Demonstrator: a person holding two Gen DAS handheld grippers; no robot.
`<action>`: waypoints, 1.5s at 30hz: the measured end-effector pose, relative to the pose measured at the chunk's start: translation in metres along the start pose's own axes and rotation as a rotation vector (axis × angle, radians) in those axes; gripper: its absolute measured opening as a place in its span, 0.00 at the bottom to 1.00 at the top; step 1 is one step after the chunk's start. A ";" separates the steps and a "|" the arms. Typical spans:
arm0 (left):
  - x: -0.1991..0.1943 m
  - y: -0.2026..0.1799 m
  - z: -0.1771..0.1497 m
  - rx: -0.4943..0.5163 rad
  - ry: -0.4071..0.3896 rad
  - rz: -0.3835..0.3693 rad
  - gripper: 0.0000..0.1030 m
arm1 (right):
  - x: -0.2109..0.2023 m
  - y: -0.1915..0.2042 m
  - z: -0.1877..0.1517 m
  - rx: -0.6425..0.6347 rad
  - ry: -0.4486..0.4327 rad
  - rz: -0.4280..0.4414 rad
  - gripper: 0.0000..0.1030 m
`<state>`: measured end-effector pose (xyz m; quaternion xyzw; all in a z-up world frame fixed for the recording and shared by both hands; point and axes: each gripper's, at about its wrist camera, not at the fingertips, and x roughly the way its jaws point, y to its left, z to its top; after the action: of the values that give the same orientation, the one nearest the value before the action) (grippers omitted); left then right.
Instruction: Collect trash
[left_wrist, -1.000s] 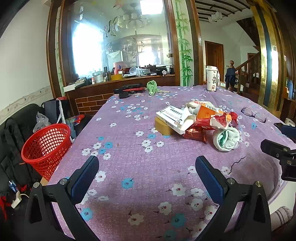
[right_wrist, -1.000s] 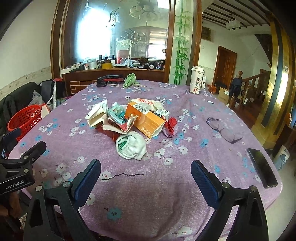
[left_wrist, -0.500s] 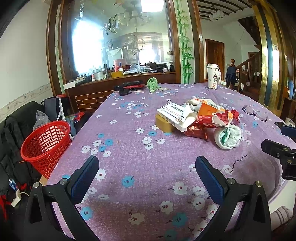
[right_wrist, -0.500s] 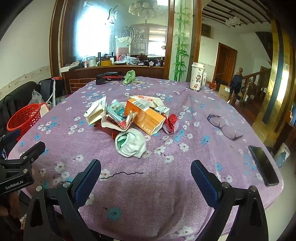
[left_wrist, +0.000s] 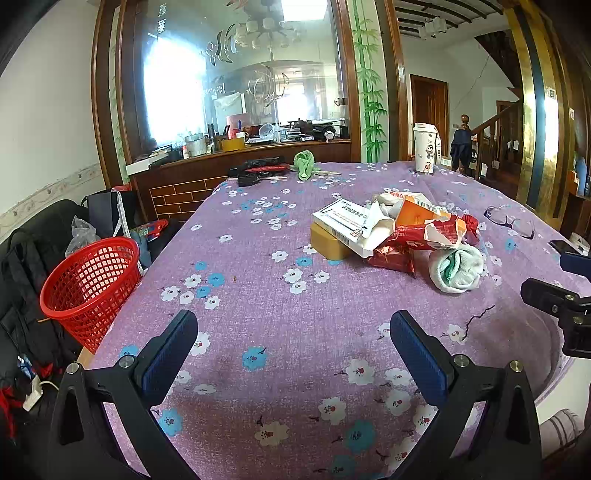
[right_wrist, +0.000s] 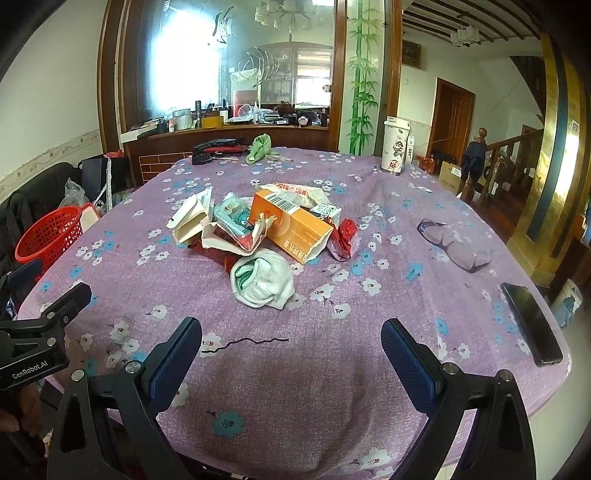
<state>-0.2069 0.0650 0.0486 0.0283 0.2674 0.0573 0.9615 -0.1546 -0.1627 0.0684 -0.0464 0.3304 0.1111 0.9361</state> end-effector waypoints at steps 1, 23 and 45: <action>0.000 0.000 0.000 0.001 0.000 0.000 1.00 | 0.000 0.000 0.000 -0.001 0.000 0.000 0.96; 0.004 0.001 -0.004 0.000 0.014 -0.002 1.00 | 0.006 0.000 -0.003 0.008 0.025 0.019 0.96; 0.049 0.007 0.070 -0.076 0.144 -0.191 0.99 | 0.110 -0.018 0.036 0.124 0.256 0.281 0.45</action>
<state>-0.1297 0.0765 0.0835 -0.0378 0.3349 -0.0227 0.9412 -0.0455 -0.1545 0.0274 0.0439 0.4562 0.2132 0.8628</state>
